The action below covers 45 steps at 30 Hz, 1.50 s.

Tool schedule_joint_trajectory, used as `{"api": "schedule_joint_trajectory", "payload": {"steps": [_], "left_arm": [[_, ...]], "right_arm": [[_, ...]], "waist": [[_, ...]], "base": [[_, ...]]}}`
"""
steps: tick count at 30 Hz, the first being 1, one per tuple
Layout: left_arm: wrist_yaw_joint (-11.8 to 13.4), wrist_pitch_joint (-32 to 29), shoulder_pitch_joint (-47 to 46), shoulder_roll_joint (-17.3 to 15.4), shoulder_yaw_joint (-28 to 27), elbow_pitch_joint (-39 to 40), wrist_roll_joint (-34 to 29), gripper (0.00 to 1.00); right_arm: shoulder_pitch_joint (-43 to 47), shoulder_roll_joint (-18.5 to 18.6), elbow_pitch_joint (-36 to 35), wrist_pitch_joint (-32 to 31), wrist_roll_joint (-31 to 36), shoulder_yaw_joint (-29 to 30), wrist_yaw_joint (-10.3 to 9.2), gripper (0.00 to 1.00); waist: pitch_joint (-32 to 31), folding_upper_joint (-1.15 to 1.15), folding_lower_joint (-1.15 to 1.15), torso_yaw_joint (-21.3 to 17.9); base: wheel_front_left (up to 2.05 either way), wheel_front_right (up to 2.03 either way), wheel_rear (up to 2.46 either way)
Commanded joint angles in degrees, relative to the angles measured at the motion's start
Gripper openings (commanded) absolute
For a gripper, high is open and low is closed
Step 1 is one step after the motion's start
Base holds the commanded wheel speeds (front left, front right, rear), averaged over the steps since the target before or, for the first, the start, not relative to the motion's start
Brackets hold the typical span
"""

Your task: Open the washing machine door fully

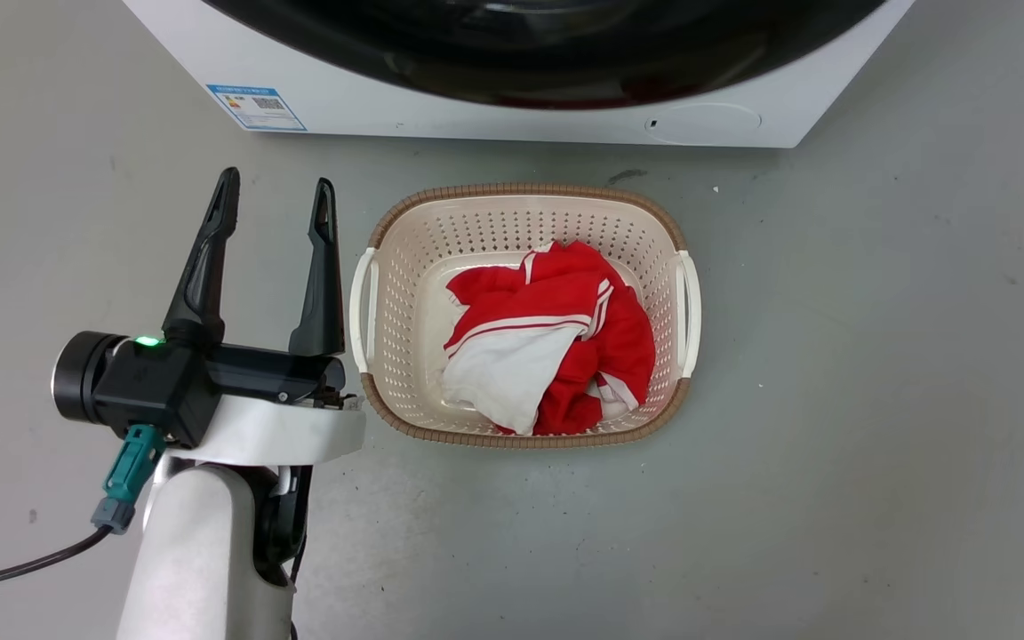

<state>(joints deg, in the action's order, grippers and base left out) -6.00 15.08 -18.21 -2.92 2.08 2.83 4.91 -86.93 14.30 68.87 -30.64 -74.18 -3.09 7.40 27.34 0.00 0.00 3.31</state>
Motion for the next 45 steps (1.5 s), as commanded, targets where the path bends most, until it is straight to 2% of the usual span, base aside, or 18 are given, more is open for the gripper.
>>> {"api": "schedule_joint_trajectory", "payload": {"steps": [1,8,11,18,31,36,45], "left_arm": [[0.3,0.13,-0.62,0.05,0.17,-0.17,0.37,1.0],[0.47,0.14,0.36,0.06,0.35,-0.79,0.58,1.0],[0.56,0.13,1.49,0.06,0.42,-1.61,0.47,1.0],[0.23,0.13,4.41,0.04,0.1,-3.06,-0.52,1.0],[-0.3,0.13,10.87,0.05,0.33,-5.85,-1.23,1.0],[0.08,0.14,12.97,0.05,1.15,-6.23,-0.66,1.0],[0.63,0.14,14.37,0.05,2.16,-6.07,0.01,1.0]], "right_arm": [[2.04,-3.62,-0.49,-3.6,-0.65,-1.1,0.16,0.0],[5.48,-2.31,-3.66,-10.44,-1.94,-1.23,0.14,0.0],[8.91,-3.08,-6.25,-16.41,-2.86,-1.98,0.15,0.0],[15.77,-4.79,-10.95,-22.71,-4.17,-3.11,0.15,0.0],[32.35,-10.04,-23.0,-28.5,-6.06,-6.64,0.15,0.0],[37.78,-11.02,-28.1,-29.94,-7.08,-9.01,0.15,0.0],[45.96,-11.66,-38.97,-28.33,-11.81,-17.37,0.15,0.0]], "waist": [[-0.49,0.0,0.0,-0.1],[-2.43,0.0,0.0,-0.75],[-4.62,0.0,0.0,-1.11],[-9.7,0.0,0.0,-1.69],[-18.83,0.0,0.0,-1.5],[-21.55,0.0,0.0,-0.86],[-23.25,0.0,0.0,0.37]], "base": [[0.0,0.0,0.0],[0.0,0.0,0.0],[0.0,0.0,0.0],[0.0,0.0,0.0],[0.0,0.0,0.0],[0.0,0.0,0.0],[0.0,0.0,0.0]]}}
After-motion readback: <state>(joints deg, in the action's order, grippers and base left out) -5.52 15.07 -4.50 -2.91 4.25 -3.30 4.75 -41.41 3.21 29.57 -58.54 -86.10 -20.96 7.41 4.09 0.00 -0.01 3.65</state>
